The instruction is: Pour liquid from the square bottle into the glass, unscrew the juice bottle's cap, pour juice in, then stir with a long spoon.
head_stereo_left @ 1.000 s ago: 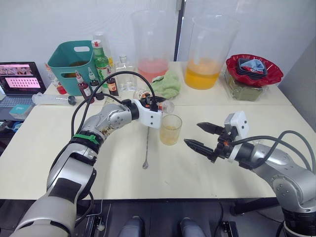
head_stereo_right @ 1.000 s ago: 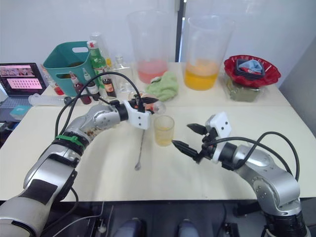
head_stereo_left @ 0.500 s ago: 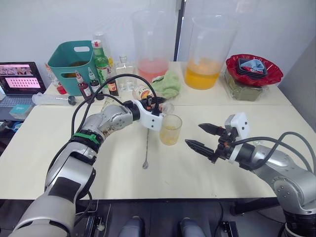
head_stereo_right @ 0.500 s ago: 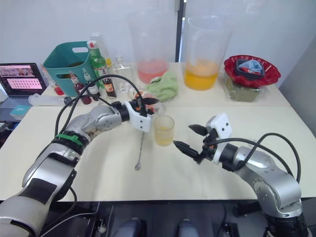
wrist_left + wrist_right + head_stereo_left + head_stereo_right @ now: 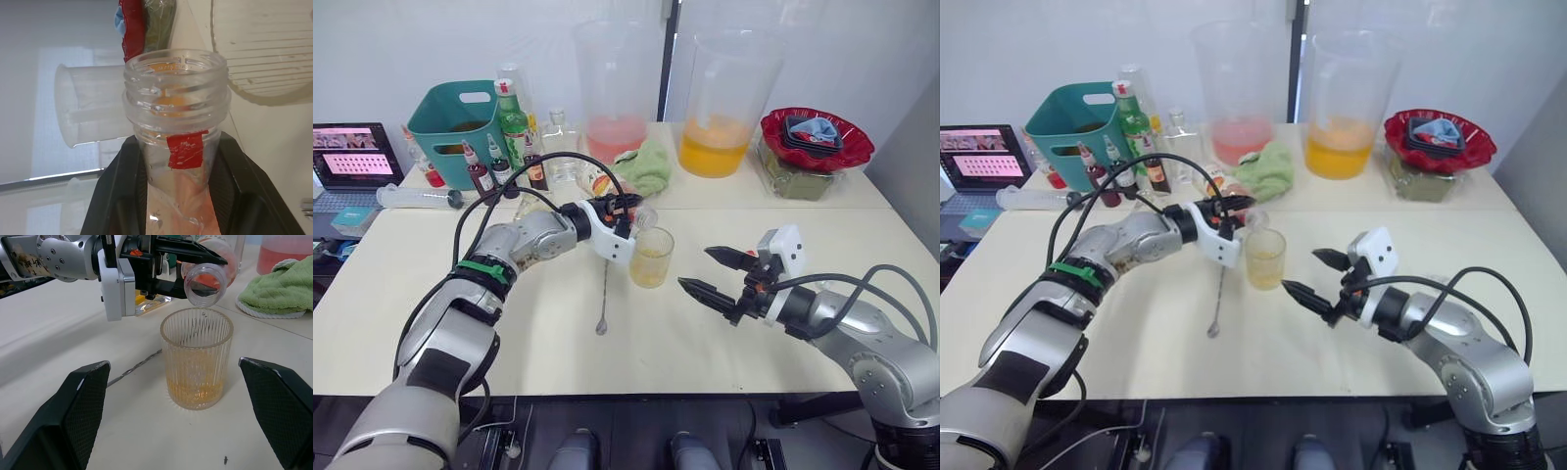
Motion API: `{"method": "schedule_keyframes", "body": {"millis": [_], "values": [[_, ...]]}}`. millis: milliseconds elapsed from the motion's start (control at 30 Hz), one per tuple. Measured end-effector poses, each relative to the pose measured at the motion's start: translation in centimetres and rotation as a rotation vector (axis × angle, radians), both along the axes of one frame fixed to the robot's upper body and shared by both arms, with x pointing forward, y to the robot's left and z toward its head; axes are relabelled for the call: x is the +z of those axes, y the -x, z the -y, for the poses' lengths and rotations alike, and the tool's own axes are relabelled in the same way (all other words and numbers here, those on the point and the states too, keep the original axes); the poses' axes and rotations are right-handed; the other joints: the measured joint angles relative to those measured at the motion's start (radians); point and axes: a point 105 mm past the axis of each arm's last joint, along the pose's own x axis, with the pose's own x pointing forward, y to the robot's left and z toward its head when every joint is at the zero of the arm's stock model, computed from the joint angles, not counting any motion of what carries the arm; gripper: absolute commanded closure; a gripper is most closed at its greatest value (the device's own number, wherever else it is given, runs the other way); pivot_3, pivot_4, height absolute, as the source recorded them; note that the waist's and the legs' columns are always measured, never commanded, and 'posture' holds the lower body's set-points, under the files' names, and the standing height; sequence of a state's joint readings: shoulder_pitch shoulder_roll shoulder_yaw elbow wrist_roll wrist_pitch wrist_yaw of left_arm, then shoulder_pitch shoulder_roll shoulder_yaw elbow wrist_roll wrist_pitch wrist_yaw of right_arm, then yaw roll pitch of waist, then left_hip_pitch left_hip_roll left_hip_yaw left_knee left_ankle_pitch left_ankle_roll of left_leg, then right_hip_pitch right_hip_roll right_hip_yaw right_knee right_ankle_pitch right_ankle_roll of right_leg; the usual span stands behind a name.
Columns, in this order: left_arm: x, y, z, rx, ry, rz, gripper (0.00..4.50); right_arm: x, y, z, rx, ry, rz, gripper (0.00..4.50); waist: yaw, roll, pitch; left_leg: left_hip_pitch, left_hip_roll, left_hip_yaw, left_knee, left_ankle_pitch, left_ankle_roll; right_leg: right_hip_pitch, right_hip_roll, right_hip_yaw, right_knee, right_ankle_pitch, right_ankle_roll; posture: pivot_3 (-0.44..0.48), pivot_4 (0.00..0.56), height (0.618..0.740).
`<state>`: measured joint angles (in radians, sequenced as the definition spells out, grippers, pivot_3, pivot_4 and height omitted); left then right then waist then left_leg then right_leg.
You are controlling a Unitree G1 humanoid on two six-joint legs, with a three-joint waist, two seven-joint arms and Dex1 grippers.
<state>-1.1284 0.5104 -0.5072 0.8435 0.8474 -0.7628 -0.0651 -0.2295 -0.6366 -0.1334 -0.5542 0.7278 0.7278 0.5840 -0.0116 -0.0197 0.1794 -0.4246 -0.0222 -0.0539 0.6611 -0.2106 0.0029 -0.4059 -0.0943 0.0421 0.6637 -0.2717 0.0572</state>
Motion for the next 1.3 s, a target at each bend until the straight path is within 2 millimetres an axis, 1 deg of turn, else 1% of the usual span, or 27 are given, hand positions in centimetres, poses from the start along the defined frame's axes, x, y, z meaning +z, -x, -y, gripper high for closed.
{"method": "schedule_keyframes", "body": {"millis": [100, 167, 667, 900, 1067, 1233, 1300], "values": [[0.8, -0.1, 0.0, -0.005, -0.004, 0.042, 3.24, 0.0, 0.0, 0.0, -0.001, -0.002, 0.0, 0.06, 0.0, 0.0, 0.0, 0.0, 0.0, 0.0, 0.0, 0.0, 0.0, 0.0, 0.0, 0.0, 0.0, 0.0, 0.0, 0.0, 0.15, 0.74], [1.0, -0.1, 0.1, -0.009, -0.01, 0.06, 3.24, -0.1, -0.1, 0.0, -0.004, -0.003, 0.0, 0.06, 0.0, 0.0, 0.0, 0.0, 0.0, 0.0, 0.0, 0.0, 0.0, 0.0, 0.0, 0.0, 0.0, 0.0, 0.0, 0.0, 0.15, 0.74], [0.4, 0.1, 0.0, -0.021, -0.05, 0.089, 3.24, -0.4, -0.3, -0.1, -0.016, -0.019, -0.001, 0.06, 0.0, 0.0, 0.0, 0.0, 0.0, 0.0, 0.0, 0.0, 0.0, 0.0, 0.0, 0.0, 0.001, 0.0, 0.0, 0.0, 0.15, 0.74], [0.0, -0.2, -0.2, -0.004, -0.046, 0.051, 3.24, -0.4, -0.3, -0.2, -0.015, -0.021, -0.001, 0.06, 0.0, 0.0, 0.0, 0.0, 0.0, 0.0, 0.0, 0.0, 0.0, 0.0, 0.0, 0.0, 0.001, 0.0, 0.0, 0.0, 0.15, 0.74], [0.2, -0.2, 0.0, 0.003, -0.005, 0.001, 3.24, -0.3, -0.4, -0.2, -0.013, -0.021, 0.002, 0.06, 0.0, 0.0, 0.0, 0.0, 0.0, 0.0, 0.0, 0.0, 0.0, 0.0, 0.0, 0.0, 0.001, 0.0, 0.0, 0.0, 0.15, 0.74], [1.3, -0.3, 0.2, 0.007, 0.079, -0.052, 3.24, 0.4, -0.6, -0.5, 0.002, -0.017, 0.026, 0.06, -0.001, 0.0, 0.0, 0.0, 0.0, 0.0, 0.0, 0.0, 0.0, 0.0, 0.0, 0.0, 0.001, 0.0, 0.0, 0.0, 0.15, 0.74], [2.0, -0.3, 0.1, 0.015, 0.131, -0.077, 3.24, 0.5, -0.7, -0.4, 0.006, -0.014, 0.025, 0.06, -0.002, 0.0, 0.0, 0.0, 0.0, 0.0, 0.0, 0.0, 0.0, 0.0, 0.0, 0.0, 0.001, 0.0, 0.0, 0.0, 0.15, 0.74]]}}
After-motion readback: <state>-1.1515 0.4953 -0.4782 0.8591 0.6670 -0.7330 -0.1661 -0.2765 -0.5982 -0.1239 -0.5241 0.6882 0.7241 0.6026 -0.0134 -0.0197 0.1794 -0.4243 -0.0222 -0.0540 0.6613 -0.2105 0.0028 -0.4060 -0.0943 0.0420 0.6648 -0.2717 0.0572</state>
